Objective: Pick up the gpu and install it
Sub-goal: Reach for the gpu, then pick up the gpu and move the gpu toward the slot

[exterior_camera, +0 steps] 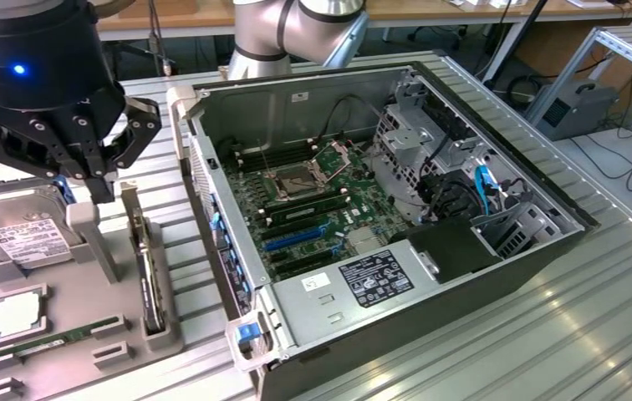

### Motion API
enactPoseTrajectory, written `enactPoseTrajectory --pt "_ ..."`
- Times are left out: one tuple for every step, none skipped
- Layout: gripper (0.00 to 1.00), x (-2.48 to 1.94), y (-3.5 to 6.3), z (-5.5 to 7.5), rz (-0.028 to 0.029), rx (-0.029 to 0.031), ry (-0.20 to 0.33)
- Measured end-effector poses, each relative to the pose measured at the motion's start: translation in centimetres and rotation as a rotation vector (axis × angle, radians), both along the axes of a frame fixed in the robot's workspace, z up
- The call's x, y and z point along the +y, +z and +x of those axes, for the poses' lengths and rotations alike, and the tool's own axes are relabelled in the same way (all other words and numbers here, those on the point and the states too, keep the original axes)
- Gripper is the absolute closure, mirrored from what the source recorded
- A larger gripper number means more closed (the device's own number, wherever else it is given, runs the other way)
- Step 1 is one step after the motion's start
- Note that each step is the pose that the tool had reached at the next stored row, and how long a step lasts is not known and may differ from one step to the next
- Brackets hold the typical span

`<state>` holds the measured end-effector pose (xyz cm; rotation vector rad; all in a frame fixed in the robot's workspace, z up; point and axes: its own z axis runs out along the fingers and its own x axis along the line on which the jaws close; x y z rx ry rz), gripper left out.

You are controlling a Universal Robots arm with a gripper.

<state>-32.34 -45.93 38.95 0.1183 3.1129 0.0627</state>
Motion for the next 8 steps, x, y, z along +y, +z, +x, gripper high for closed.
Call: enactPoseTrajectory --pt "0.89 -0.08 0.00 -0.13 -0.0001 0.0001 0.000" --pt "0.89 -0.14 0.01 -0.21 -0.0001 0.0002 0.000" --pt "0.89 -0.13 0.01 -0.21 -0.0001 0.0001 0.000" --pt "0.89 -0.13 0.00 -0.22 0.0000 0.0001 0.000" --pt "0.89 -0.13 0.01 -0.22 0.0000 0.0001 0.000" --pt "0.89 -0.13 0.00 -0.22 0.0000 0.0001 0.000" --pt "0.89 -0.13 0.01 -0.22 0.0000 0.0001 0.000" --pt "0.89 -0.13 0.00 -0.22 0.0000 0.0001 0.000"
